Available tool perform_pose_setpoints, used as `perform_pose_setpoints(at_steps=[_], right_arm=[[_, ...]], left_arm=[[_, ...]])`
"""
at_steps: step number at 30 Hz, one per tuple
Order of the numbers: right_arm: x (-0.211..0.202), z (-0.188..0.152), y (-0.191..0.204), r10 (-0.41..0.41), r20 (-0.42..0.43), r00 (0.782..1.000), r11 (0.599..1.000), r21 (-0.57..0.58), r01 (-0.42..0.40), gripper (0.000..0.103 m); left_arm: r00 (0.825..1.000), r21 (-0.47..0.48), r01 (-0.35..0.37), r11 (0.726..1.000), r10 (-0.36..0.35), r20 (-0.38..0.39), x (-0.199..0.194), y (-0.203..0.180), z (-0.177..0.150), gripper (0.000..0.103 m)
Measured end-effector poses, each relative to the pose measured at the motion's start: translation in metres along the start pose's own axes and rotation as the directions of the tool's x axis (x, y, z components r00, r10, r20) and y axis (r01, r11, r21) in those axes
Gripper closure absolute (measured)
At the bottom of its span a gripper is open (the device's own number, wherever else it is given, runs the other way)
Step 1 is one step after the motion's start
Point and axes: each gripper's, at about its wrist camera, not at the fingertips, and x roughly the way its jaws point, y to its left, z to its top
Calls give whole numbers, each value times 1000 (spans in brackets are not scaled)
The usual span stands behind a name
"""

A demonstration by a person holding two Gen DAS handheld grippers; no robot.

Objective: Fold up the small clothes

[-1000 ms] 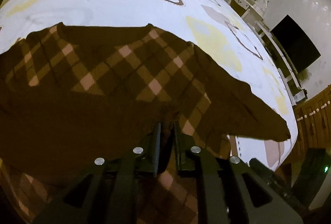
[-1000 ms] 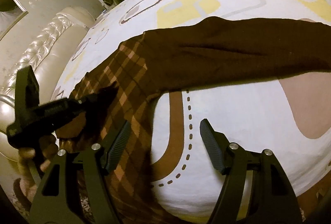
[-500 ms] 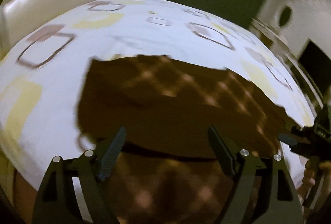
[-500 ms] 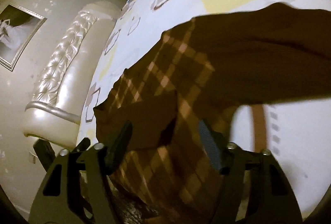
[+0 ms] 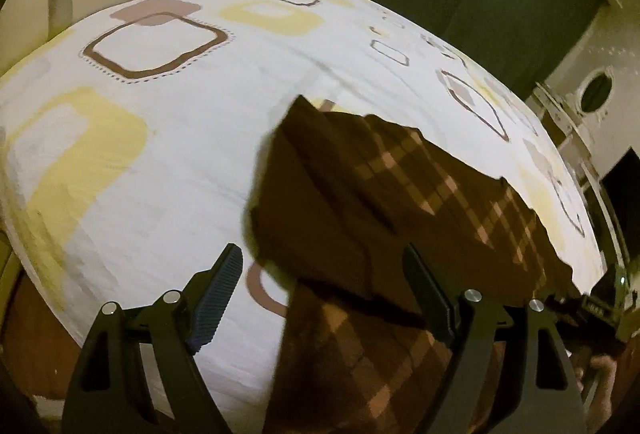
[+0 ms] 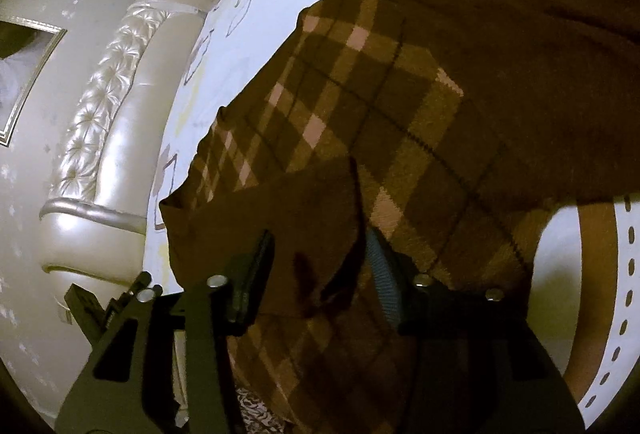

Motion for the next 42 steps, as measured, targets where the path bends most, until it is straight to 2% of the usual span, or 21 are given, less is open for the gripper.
perform_pose_setpoints(at_steps=[2,5,10,13,15,18,23,27,34,37,42], right_arm=[[4,-1,1,-21,-1,1000,1000,-6,21,87],[6,1,5,-17,-2,1000,1000,-11,17,95],[-26,13,27,35,103,994,998,-59,-30,96],[-55,22,33,10,201,980,994,-113,13,97],[-64,29,23,-19,229,973,993,-109,46,97],[-61,33,1,-62,209,976,995,-68,78,97],[-49,34,-30,-126,194,973,991,-18,132,97],[-42,35,-41,-158,196,968,987,-9,163,97],[-37,31,-47,-159,187,969,986,-17,165,97],[-37,30,-47,-154,189,970,987,-16,160,97],[-38,29,-51,-124,189,974,991,-23,131,97]], left_arm=[[1000,-21,2,1000,-2,-2,1,5,2,22],[1000,-51,0,999,1,4,-2,12,5,22],[1000,-87,1,996,0,14,-6,23,8,22],[1000,-96,3,995,-2,12,-6,26,9,21],[1000,-99,9,995,-8,8,-5,26,9,21],[1000,-102,23,995,-24,-4,-1,23,9,21],[1000,-54,19,998,-20,-15,7,8,9,21],[1000,-23,9,1000,-9,-12,16,-4,14,21],[995,25,-92,995,91,32,32,-14,30,21],[987,43,-161,986,161,11,47,-9,34,21],[975,93,-201,975,209,-77,72,1,30,21]])
